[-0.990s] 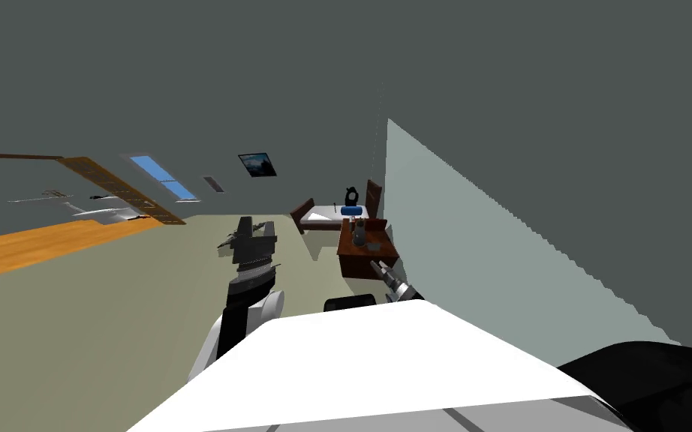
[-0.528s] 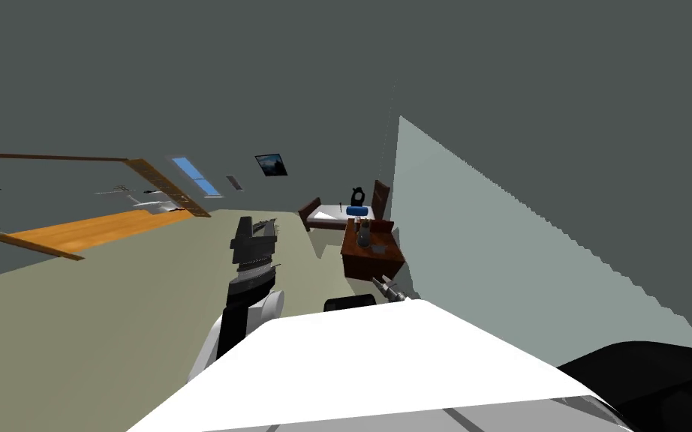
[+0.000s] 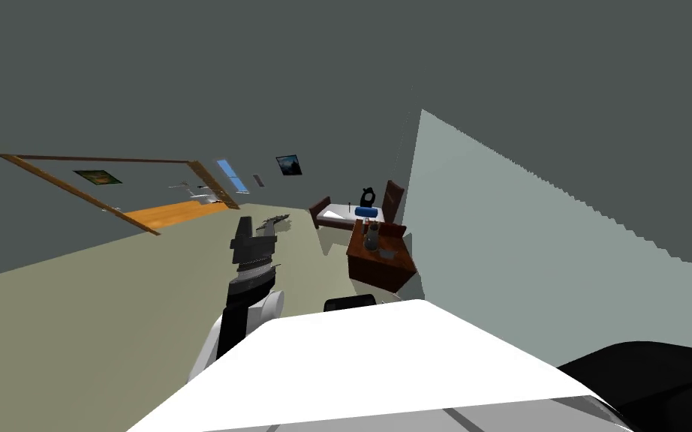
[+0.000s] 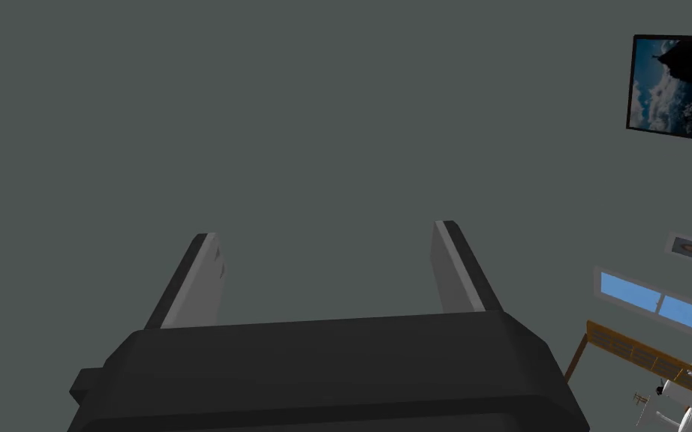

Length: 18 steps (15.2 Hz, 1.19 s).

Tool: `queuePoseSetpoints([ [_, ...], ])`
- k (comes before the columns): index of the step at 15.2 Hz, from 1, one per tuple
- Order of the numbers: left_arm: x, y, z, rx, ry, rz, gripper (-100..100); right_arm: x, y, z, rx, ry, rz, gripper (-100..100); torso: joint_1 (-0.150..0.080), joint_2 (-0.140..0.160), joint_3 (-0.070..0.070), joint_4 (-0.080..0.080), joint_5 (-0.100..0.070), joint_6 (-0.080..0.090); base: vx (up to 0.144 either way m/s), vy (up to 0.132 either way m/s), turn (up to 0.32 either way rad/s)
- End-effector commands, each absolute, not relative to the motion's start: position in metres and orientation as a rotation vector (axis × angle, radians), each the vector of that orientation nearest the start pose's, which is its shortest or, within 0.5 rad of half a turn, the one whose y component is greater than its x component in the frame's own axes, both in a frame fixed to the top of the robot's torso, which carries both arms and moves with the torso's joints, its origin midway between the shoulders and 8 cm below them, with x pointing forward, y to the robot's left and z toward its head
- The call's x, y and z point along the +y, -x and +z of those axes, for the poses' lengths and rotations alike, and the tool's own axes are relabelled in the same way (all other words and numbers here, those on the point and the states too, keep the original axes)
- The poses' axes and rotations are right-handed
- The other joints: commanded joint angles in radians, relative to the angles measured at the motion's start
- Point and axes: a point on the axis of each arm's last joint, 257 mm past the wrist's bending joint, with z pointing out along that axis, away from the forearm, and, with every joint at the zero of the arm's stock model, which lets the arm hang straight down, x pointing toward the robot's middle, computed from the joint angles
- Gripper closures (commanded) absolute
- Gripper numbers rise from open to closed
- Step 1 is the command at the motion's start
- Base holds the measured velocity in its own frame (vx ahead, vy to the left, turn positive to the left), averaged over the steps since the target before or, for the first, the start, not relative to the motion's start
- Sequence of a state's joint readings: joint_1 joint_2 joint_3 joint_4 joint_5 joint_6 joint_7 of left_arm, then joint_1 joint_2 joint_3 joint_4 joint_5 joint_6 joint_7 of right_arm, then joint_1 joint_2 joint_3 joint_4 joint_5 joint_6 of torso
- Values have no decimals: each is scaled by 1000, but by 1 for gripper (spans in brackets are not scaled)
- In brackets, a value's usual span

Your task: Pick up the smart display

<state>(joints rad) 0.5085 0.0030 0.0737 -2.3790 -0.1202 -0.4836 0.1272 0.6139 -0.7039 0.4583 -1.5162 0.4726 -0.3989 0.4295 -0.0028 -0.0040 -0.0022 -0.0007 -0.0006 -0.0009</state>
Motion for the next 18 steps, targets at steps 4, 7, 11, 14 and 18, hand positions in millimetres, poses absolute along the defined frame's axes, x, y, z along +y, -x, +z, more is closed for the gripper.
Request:
queuePoseSetpoints([
  [4, 283, -324, 62, 605, 559, -1281, 0, -285, -142, -507, 2373, 289, 509, -100, 1, 0, 0, 0, 0, 0, 37, -9, 156],
  [7, 283, -324, 62, 605, 559, -1281, 0, -327, -118, -525, 2458, 431, 423, -100, 1, -1, 0, 0, 0, 0, 49, -6, 297],
  [11, 283, -324, 62, 605, 559, -1280, 0, -356, -105, -533, 2506, 502, 365, -100, 1, 0, 0, 0, 0, 1, 36, -13, 99],
  [14, 283, -324, 62, 605, 559, -1281, 0, -395, -86, -542, 2573, 561, 286, -100, 1, -1, 0, 0, 1, 0, 49, -10, 244],
  [18, 283, -324, 62, 605, 559, -1280, 0, -454, -69, -544, 2646, 680, 165, -100, 0, -4, -2, -1, 0, 0, 82, -27, 245],
])
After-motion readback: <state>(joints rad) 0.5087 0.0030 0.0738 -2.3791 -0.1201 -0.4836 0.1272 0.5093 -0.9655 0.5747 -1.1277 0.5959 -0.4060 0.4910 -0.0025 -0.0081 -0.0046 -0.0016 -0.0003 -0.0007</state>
